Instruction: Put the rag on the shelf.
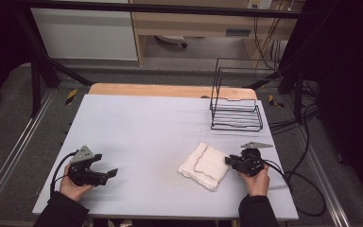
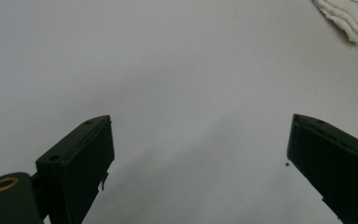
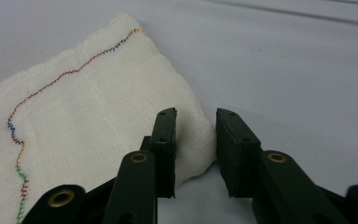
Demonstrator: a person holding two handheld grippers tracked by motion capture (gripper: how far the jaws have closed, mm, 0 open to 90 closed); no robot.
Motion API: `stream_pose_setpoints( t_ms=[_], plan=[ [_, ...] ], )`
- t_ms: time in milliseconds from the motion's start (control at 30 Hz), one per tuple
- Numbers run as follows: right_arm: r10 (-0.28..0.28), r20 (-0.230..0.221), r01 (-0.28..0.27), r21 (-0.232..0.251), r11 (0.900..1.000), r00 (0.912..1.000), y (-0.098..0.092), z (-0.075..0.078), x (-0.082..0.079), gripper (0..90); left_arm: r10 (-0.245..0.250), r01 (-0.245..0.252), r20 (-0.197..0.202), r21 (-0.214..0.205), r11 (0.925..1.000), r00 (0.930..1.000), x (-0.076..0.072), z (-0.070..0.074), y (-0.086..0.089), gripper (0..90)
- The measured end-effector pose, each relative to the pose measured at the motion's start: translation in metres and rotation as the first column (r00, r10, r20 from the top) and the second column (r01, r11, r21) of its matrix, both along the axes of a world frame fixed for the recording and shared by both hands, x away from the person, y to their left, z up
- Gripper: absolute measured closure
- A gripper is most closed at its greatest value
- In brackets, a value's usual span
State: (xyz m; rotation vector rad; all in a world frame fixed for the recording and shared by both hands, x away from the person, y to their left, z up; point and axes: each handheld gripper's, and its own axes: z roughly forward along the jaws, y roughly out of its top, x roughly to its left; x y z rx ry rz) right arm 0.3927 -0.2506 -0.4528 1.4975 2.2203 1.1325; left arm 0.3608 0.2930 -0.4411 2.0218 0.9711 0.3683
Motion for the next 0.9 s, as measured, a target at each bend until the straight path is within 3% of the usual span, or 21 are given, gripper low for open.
stream_pose_setpoints(
  t_ms=[233,433,700,900],
  plan=[
    [-0.001,-0.017,0.001,0.02,0.9998,0.9999,0.001,0.0,0.001,77.9,-0.005,0.005,-0.009,0.005,1.0,0.9999,0.003,0.0,-0.01,7.1],
    [0.011,0.025,-0.01,-0.035,0.9993,0.9996,0.006,0.004,0.002,80.3,-0.003,0.003,-0.007,-0.011,0.9999,1.0,0.003,0.003,-0.017,7.2],
    [0.024,0.053,-0.022,-0.046,0.9987,0.9983,0.006,0.005,0.003,80.0,0.007,-0.007,-0.004,-0.032,0.9995,1.0,0.006,0.012,-0.031,7.2],
    [0.026,0.068,-0.022,-0.054,0.9983,0.9974,0.007,0.004,0.0,78.4,-0.011,0.012,0.009,-0.02,0.9997,0.9999,0.012,0.022,-0.051,7.2]
  ],
)
